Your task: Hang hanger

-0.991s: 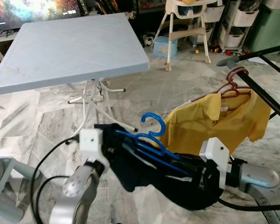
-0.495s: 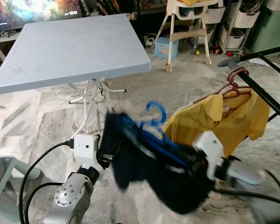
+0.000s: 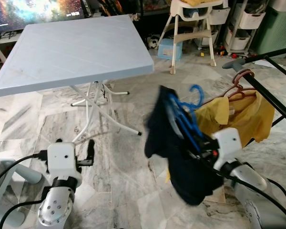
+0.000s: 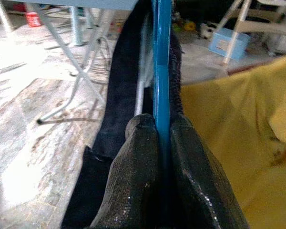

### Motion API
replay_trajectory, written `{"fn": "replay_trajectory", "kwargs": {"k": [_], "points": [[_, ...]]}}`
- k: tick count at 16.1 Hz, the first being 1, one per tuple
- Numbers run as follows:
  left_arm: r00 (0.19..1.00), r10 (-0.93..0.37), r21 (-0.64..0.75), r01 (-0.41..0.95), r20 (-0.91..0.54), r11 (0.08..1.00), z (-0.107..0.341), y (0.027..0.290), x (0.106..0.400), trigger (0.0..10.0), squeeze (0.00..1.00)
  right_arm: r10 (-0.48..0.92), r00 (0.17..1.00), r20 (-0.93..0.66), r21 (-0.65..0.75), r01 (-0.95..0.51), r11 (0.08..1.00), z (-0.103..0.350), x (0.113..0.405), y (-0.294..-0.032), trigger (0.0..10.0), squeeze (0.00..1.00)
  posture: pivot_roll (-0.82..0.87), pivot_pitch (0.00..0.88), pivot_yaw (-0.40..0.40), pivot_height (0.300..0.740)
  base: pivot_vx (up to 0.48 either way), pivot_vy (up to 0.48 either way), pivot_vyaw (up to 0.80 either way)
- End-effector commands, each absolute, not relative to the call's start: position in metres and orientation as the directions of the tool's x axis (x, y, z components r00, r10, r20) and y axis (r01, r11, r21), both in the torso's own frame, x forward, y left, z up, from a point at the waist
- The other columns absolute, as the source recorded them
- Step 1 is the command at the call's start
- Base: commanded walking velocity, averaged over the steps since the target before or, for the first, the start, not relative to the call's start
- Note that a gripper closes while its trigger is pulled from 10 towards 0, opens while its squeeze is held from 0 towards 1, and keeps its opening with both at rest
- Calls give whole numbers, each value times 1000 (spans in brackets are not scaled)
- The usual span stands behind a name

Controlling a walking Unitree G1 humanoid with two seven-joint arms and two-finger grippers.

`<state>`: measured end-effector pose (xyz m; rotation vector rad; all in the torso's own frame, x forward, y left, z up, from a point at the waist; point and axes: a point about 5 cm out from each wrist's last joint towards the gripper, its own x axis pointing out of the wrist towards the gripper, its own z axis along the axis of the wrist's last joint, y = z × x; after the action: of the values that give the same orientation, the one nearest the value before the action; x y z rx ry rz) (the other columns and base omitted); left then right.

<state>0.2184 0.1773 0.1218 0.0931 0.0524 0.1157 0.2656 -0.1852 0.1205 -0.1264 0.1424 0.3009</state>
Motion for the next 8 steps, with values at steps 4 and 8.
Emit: {"fn": "replay_trajectory", "kwargs": {"k": [4,8], "points": [[992,118,103,-112,-52,988,118,180,213,10000,1000,135,981,-140,-45,-142,989,120,271,-199,10000,0,-59,75,36,740,0,0,0],[991,126,111,-119,-52,987,117,183,216,10000,1000,103,987,-122,-48,-110,993,123,279,-204,10000,0,-53,68,38,740,0,0,0]]}}
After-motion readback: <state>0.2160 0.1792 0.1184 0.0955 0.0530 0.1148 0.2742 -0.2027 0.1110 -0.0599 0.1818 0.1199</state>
